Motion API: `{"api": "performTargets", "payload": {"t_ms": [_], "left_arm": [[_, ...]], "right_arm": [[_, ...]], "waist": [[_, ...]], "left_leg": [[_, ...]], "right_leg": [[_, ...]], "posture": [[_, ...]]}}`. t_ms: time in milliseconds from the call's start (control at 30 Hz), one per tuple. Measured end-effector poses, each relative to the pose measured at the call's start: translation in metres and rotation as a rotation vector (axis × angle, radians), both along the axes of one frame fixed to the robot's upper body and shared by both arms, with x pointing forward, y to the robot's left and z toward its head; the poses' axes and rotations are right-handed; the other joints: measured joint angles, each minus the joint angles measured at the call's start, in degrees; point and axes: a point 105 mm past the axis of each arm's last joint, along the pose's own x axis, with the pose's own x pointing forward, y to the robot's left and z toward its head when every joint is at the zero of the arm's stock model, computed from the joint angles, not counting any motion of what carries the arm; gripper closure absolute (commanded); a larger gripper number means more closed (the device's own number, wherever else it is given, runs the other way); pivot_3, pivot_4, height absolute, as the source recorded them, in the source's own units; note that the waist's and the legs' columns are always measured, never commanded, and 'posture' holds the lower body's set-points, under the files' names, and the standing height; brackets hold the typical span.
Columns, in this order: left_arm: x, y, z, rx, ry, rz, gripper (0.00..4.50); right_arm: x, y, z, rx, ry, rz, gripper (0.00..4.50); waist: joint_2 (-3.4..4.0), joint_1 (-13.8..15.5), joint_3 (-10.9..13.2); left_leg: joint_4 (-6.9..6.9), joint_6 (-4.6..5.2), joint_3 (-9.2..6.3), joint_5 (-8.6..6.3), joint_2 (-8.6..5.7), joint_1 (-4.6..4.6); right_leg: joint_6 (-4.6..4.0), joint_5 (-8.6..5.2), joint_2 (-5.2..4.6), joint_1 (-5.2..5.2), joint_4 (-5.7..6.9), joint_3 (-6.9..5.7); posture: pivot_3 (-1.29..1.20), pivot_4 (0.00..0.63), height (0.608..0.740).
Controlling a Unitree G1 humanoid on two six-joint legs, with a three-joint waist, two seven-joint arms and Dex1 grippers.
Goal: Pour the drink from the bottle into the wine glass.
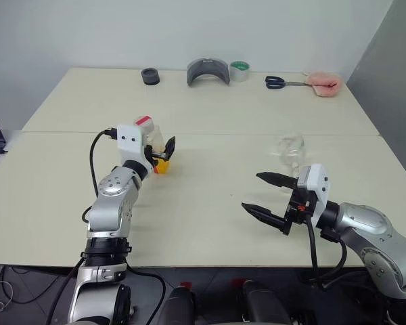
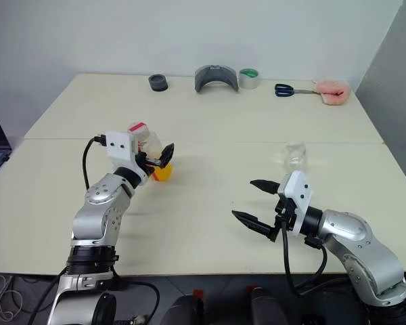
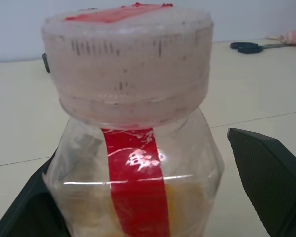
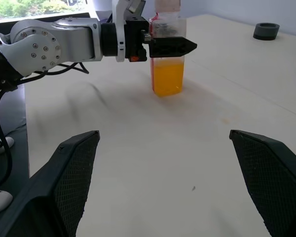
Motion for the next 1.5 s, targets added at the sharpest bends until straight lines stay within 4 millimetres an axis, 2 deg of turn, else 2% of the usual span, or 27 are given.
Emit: {"api": "performTargets", "payload": {"t_ms": [567,667,833,900,1167,1500], "left_arm": [[0.004,0.003,0.004,0.014,-0.025,0.045,0.04],[0.004,0.005,0.006,0.029,-0.036,0.052,0.64],[0.004,0.006,0.005,0.035,-0.037,0.056,2.21],[0.004,0.006,0.005,0.035,-0.037,0.056,2.68],[0.001,0.004,0.004,0.023,-0.037,0.034,2.72],[-0.012,-0.018,0.002,-0.018,-0.027,-0.178,2.72]], "right_arm": [[0.000,0.001,-0.001,-0.006,-0.002,0.005,0.00],[0.000,0.001,-0.002,-0.007,0.001,0.007,0.00],[-0.001,0.002,-0.003,-0.012,0.003,0.014,0.00],[-0.001,0.002,-0.003,-0.013,0.003,0.014,0.00],[0.000,0.001,-0.003,-0.015,0.001,0.008,0.00],[0.010,-0.006,0.011,0.009,-0.052,-0.060,0.00]], "waist": [[0.00,0.02,0.00],[0.00,0.02,0.00],[0.00,0.02,0.00],[0.00,0.01,0.00],[0.00,0.00,0.00],[0.00,0.06,0.00]], "left_leg": [[0.00,0.00,-0.01,0.00,0.00,-0.01],[0.00,0.00,-0.01,0.00,0.00,-0.01],[0.00,0.00,-0.01,0.00,-0.01,-0.01],[0.00,0.00,-0.01,0.00,0.00,0.00],[0.00,0.00,-0.01,0.00,0.00,0.00],[0.01,0.00,-0.02,0.00,-0.01,-0.04]], "right_leg": [[0.01,0.00,0.00,0.00,0.00,-0.01],[0.01,0.00,0.00,0.00,0.00,-0.01],[0.01,0.00,0.00,0.00,0.00,-0.01],[0.01,0.00,0.00,0.00,0.00,-0.01],[0.01,0.00,0.00,0.00,0.00,0.00],[0.01,0.00,-0.01,-0.01,0.00,-0.02]], "posture": [[0.00,0.150,0.740],[0.00,0.150,0.740],[0.00,0.150,0.740],[0.00,0.150,0.740],[0.00,0.150,0.740],[0.00,0.150,0.740]]}}
